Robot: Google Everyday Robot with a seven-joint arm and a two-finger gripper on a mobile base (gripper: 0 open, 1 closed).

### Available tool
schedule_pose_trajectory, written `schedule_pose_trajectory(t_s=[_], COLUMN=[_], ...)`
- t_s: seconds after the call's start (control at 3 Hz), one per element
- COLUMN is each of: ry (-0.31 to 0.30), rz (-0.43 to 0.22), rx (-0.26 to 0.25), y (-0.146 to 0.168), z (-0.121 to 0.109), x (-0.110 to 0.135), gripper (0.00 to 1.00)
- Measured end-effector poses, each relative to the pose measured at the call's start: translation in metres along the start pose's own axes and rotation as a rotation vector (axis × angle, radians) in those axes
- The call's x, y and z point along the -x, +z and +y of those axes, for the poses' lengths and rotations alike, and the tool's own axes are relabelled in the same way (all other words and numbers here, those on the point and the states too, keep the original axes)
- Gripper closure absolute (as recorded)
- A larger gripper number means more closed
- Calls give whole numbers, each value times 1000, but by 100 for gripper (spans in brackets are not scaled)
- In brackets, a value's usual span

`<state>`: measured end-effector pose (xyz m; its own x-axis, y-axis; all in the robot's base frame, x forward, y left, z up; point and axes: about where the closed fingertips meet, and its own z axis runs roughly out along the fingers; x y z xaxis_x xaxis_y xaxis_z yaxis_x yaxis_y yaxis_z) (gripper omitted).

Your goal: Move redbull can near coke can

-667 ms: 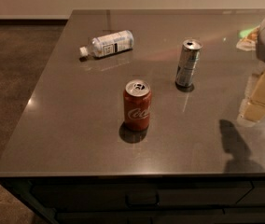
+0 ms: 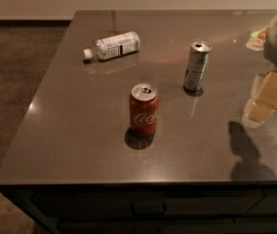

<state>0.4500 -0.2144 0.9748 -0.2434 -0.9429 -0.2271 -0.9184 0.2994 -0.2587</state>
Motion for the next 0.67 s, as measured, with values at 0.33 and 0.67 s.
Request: schedule_pose_trajectory(t_s=[0.33, 0.67], ry=[63, 125], rz=[-60, -114], rx=[-24, -48], y=[17, 35], z=[-25, -59], x=[7, 12], gripper=[0, 0])
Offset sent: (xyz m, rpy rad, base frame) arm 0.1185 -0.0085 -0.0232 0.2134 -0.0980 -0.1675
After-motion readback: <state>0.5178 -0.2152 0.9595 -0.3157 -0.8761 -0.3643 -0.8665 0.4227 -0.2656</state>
